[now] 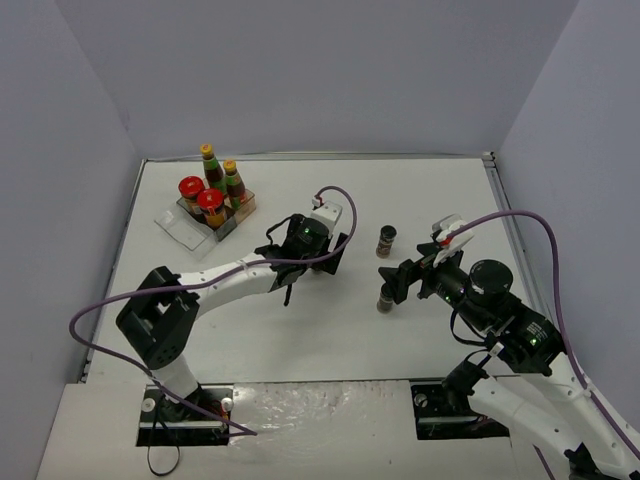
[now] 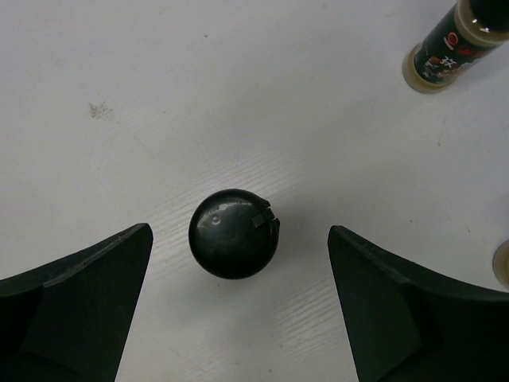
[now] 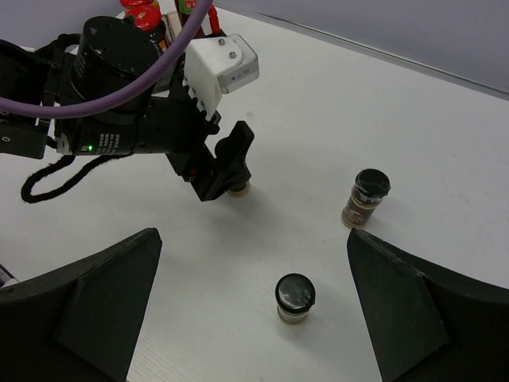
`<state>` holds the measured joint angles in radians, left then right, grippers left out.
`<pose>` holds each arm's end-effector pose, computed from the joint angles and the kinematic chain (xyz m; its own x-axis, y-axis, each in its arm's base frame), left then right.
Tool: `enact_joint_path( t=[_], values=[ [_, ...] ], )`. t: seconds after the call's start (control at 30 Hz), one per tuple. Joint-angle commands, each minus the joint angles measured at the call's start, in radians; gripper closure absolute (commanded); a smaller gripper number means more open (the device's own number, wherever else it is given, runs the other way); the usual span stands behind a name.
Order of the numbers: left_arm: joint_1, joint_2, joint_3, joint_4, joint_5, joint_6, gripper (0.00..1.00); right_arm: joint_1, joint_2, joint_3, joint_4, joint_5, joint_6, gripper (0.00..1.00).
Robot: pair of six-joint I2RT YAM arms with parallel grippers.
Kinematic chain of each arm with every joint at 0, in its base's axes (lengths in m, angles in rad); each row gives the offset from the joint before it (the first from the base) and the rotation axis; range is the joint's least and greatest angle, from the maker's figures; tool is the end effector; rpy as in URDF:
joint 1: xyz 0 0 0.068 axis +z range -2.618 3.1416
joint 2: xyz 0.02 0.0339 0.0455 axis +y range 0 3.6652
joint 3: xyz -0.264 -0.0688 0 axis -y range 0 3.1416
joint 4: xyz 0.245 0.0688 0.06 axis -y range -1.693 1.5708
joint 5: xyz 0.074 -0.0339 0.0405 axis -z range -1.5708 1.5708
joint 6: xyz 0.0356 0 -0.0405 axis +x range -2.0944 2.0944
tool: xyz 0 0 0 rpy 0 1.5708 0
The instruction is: Organize the condiment bottles
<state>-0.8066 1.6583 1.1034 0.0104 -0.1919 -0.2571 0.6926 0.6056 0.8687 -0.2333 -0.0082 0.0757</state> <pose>0.2652 -0.2668 0.2420 -0.4981 0.1590 -0.8524 0.4851 0.8659 -0.1220 0.1025 0.0854 0.3887 -0.0259 0.0768 -0.9967 -0.6447 0.7607 0.0754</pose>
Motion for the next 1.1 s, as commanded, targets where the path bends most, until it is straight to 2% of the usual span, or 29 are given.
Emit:
enact_joint_path(
  t=[0.0, 0.1, 0.33, 0.4, 0.5, 0.63, 0.83, 0.93, 1.07],
  values=[
    [-0.005, 0.025, 0.075, 0.066, -0.064, -0.041, 0.16, -0.007, 0.005, 0.006, 0.051, 0.001, 0.004, 0.0],
    [-0.005, 0.032, 0.079, 0.072, -0.066, -0.054, 0.27, -0.007, 0.005, 0.006, 0.051, -0.001, 0.004, 0.0],
    [-0.003, -0.015, 0.075, 0.051, -0.111, -0.065, 0.87, -0.007, 0.003, 0.006, 0.049, 0.001, 0.004, 0.0],
    [0.005, -0.059, 0.064, 0.036, -0.126, -0.064, 1.0, -0.007, 0.004, 0.004, 0.049, -0.001, 0.006, 0.0],
    [0.028, -0.11, 0.046, -0.004, -0.159, -0.068, 1.0, -0.006, 0.011, 0.005, 0.051, -0.003, 0.006, 0.0],
    [0.112, -0.25, 0.008, -0.105, -0.188, -0.084, 1.0, -0.007, 0.023, 0.011, 0.051, -0.004, -0.005, 0.0],
    [0.333, -0.476, -0.047, -0.242, -0.179, -0.072, 1.0, -0.007, 0.042, 0.003, 0.06, -0.003, -0.016, 0.0],
    [0.497, -0.519, -0.065, -0.261, -0.128, -0.064, 1.0, -0.007, 0.049, -0.006, 0.074, -0.01, -0.016, 0.0],
    [0.645, -0.507, -0.062, -0.228, -0.106, -0.058, 1.0, -0.007, 0.062, -0.016, 0.092, -0.016, -0.019, 0.0]
  ],
)
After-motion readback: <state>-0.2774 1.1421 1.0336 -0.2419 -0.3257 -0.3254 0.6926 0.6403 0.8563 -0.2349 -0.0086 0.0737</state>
